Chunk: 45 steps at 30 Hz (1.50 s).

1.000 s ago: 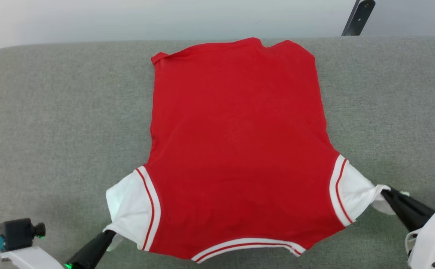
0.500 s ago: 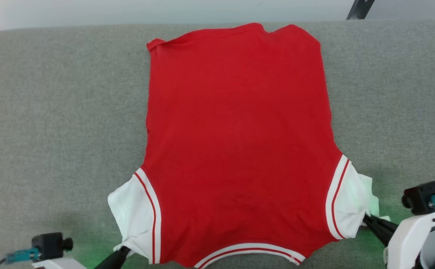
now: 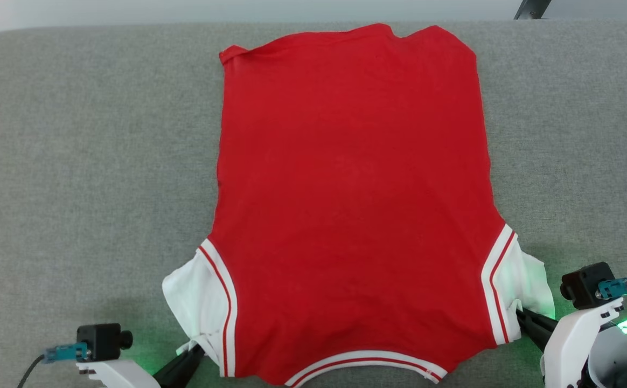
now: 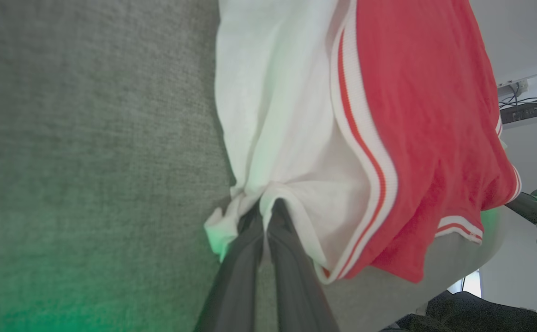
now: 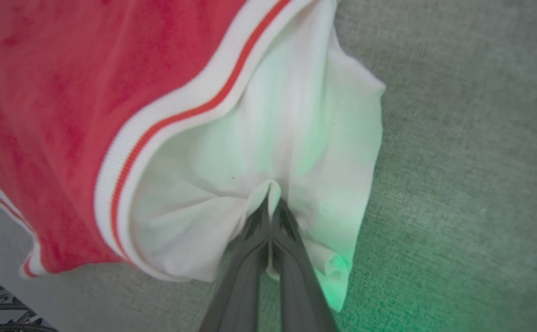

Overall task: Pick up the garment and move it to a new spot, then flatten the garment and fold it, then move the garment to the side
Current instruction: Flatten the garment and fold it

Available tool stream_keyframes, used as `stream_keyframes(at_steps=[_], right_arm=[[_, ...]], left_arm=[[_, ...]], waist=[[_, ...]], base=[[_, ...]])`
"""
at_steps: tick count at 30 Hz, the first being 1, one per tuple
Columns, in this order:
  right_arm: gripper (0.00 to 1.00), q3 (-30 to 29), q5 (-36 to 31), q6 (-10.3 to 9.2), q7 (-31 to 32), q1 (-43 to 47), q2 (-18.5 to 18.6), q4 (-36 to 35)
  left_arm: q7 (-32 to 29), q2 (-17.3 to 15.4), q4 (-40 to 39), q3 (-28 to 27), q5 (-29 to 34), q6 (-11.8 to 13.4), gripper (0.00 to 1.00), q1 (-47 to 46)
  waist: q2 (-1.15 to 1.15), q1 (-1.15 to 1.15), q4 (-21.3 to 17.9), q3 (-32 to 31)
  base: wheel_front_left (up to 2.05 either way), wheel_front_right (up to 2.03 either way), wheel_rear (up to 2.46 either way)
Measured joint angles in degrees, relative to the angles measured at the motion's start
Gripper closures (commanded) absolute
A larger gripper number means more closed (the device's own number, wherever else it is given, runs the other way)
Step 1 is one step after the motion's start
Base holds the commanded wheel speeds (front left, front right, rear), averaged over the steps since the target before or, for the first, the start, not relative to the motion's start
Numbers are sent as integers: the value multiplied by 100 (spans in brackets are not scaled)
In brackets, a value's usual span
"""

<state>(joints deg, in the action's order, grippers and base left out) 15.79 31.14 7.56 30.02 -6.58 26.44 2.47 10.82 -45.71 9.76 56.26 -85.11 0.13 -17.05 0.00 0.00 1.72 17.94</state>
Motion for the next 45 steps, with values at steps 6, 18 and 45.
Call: stream_keyframes(at_steps=[6, 18, 45], right_arm=[[18, 130, 5, 2, -175, -92, 0, 197], [0, -1066, 40, -3, 1558, 368, 235, -1927], [0, -291, -1831, -4, 1889, -6273, -233, 3507]], left_arm=[[-1, 86, 156, 19, 4, -46, 100, -3], [107, 111, 21, 65, 214, 138, 100, 45], [-70, 977, 87, 190, 955, -470, 100, -1324]], waist=[[0, 0, -27, -104], [0, 0, 1, -271], [0, 0, 1316, 965]], base=[[0, 0, 0], [0, 0, 0], [0, 0, 0]])
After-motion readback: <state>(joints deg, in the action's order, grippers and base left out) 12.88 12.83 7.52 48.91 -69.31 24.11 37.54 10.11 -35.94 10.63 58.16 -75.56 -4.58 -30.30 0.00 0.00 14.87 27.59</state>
